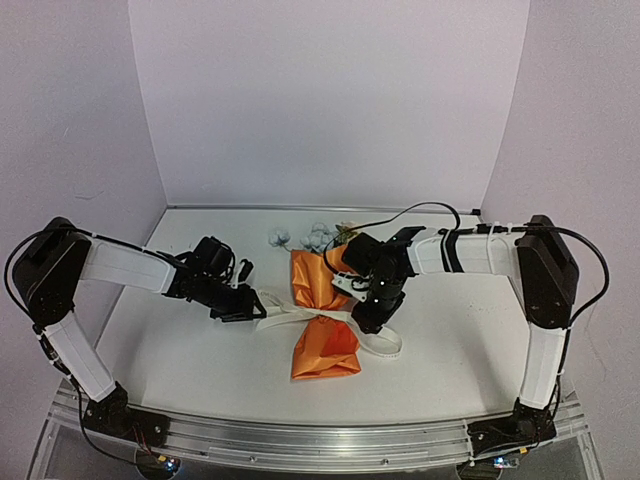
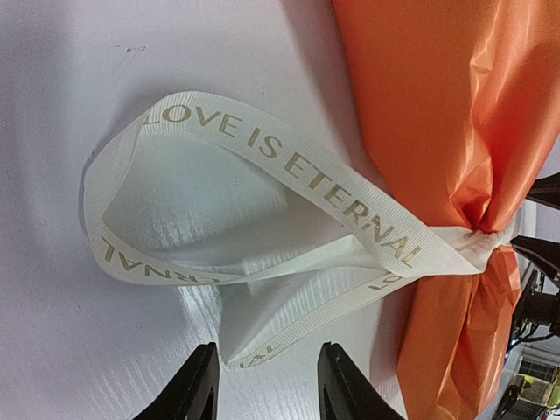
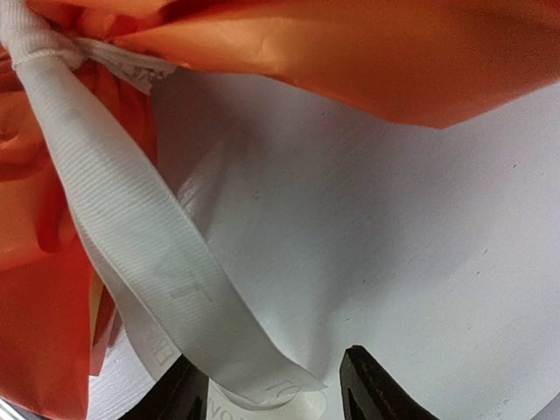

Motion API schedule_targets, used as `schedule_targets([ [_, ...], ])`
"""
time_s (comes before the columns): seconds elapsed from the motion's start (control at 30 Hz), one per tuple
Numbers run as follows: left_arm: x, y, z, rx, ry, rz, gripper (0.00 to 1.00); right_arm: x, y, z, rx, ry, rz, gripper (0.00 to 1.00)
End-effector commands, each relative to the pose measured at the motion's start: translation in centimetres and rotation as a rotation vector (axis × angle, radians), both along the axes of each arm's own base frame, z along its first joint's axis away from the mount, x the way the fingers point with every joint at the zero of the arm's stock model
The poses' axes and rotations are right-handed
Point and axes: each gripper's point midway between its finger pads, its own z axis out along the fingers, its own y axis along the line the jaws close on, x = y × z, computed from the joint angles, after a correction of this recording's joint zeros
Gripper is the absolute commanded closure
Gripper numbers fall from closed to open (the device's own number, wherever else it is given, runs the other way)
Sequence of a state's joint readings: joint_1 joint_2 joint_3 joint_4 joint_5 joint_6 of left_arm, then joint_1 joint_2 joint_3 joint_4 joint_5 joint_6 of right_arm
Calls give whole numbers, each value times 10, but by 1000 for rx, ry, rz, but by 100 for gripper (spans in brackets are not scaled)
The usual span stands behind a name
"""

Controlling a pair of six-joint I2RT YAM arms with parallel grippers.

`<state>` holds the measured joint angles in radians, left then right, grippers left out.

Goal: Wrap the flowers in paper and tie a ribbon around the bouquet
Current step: Tie the half-tied ribbon around the folded bouquet.

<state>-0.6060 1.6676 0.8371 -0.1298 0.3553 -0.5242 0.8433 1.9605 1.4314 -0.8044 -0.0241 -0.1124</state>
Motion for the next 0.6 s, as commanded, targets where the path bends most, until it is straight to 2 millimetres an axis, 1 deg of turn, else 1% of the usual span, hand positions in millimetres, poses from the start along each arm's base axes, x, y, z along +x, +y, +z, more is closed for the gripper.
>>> schedule_targets([
  [0.0,1,-1,7,-11,-34,-5,59,20,6,11,-6,-96,-3,53],
  [0.27,5,3,9,6,-42,25,60,22,6,15,4,-113,-22,77],
  [0.3,5,3,10,6,-45,27,60,22,7,16,7,-112,-23,81],
  [0.37,6,2,12,-2,-48,23,61,22,7,17,11,-113,-27,94],
  [0.4,6,0,13,-10,-51,12,61,22,7,17,13,-112,-29,98],
  [0.43,5,-3,15,-22,-54,-4,61,22,7,18,15,-114,-33,100],
  [0.57,2,-8,16,-38,-63,-50,60,24,4,24,16,-138,-55,100],
])
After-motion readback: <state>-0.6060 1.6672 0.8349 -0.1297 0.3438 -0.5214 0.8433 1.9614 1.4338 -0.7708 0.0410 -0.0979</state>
